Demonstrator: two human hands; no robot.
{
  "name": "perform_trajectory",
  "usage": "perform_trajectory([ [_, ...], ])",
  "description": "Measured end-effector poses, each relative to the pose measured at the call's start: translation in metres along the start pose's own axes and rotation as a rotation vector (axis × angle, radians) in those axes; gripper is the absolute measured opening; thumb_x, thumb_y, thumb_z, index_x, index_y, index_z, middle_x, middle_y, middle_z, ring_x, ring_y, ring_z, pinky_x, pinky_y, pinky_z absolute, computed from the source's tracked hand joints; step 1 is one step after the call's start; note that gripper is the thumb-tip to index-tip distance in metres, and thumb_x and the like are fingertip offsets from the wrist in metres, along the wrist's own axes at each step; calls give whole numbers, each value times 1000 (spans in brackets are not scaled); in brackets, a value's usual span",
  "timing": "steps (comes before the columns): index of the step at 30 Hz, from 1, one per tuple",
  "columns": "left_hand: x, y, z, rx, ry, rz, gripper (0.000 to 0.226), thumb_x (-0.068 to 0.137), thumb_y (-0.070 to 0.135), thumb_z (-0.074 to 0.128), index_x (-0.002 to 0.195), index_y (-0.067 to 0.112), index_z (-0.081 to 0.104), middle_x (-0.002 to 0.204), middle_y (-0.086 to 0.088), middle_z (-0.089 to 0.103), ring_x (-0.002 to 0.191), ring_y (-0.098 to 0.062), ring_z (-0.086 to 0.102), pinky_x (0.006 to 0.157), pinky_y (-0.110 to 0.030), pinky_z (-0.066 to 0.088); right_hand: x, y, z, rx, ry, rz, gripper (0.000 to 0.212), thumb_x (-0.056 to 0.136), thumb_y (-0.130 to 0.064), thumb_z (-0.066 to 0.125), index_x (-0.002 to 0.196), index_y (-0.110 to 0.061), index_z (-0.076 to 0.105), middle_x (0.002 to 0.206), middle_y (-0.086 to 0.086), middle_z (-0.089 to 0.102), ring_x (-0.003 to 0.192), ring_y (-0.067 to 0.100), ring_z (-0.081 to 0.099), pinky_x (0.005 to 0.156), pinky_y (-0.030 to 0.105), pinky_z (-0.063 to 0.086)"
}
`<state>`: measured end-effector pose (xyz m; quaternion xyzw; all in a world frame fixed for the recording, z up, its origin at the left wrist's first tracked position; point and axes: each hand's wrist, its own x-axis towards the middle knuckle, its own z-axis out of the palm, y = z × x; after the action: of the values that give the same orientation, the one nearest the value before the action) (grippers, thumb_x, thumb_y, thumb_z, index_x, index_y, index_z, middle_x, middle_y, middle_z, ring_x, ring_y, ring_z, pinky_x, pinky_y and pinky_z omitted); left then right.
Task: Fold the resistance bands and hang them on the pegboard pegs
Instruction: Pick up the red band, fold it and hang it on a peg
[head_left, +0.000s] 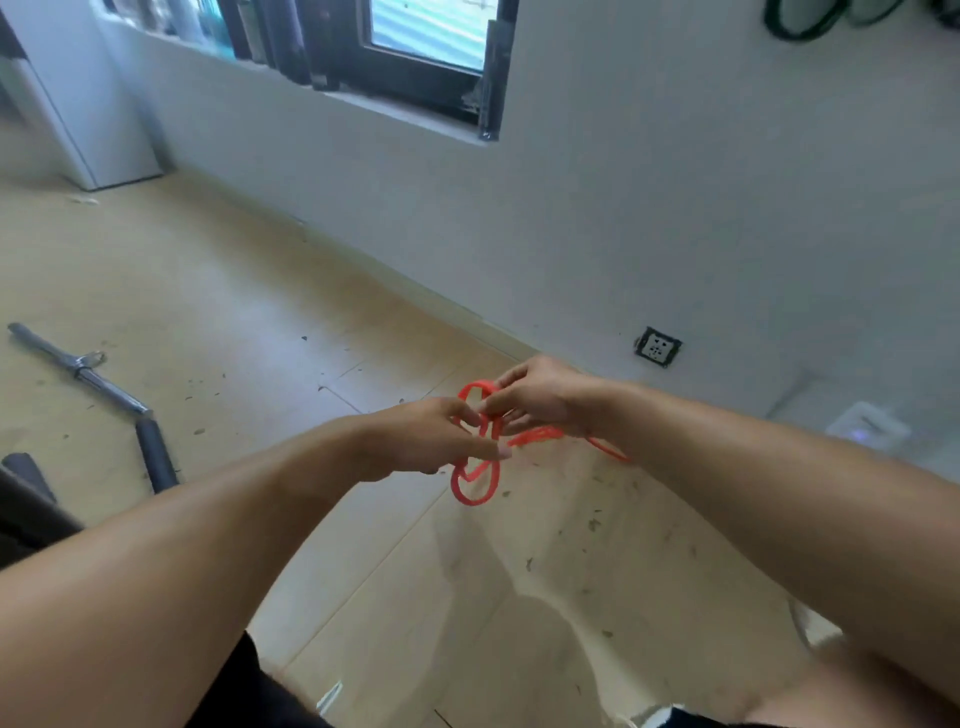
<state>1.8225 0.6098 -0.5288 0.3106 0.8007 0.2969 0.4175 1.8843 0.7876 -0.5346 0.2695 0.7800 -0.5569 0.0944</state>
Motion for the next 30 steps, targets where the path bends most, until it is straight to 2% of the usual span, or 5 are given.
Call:
perform_trajectory([
  [10,12,9,1,-21,275,67,36,86,28,79,109,20,52,93,-3,74,79,-20,74,73,-43,63,-9,-6,-1,528,-61,51,20,91,-4,75,111,-2,72,106,16,77,83,19,78,67,24,63],
  [15,24,-3,-21,176,281,59,22,94,37,68,103,18,61,88,-1,68,66,-14,58,55,-27,51,17,11,-3,-420,89,8,53,85,-63,73,107,-15,76,101,2,77,87,19,73,75,36,60],
  [21,21,3,-49,597,100,218,15,94,40,67,96,25,69,66,14,55,58,-4,50,54,-17,34,31,33,7,-762,-140,-360,86,87,-28,83,158,-35,35,162,-7,38,145,15,39,116,23,29],
  [27,30,8,-57,530,124,439,7,94,32,67,95,33,74,73,8,68,67,-6,63,59,-19,49,38,30,16,-545,-264,-430,21,89,-38,80,109,-39,77,137,-16,66,127,5,59,112,37,46],
  [30,30,-3,-60,483,224,491,5,93,35,70,96,37,74,74,10,70,67,-6,66,61,-25,54,39,35,12,-370,-155,-428,14,90,-39,79,85,-25,82,89,-9,77,83,12,70,84,38,56],
])
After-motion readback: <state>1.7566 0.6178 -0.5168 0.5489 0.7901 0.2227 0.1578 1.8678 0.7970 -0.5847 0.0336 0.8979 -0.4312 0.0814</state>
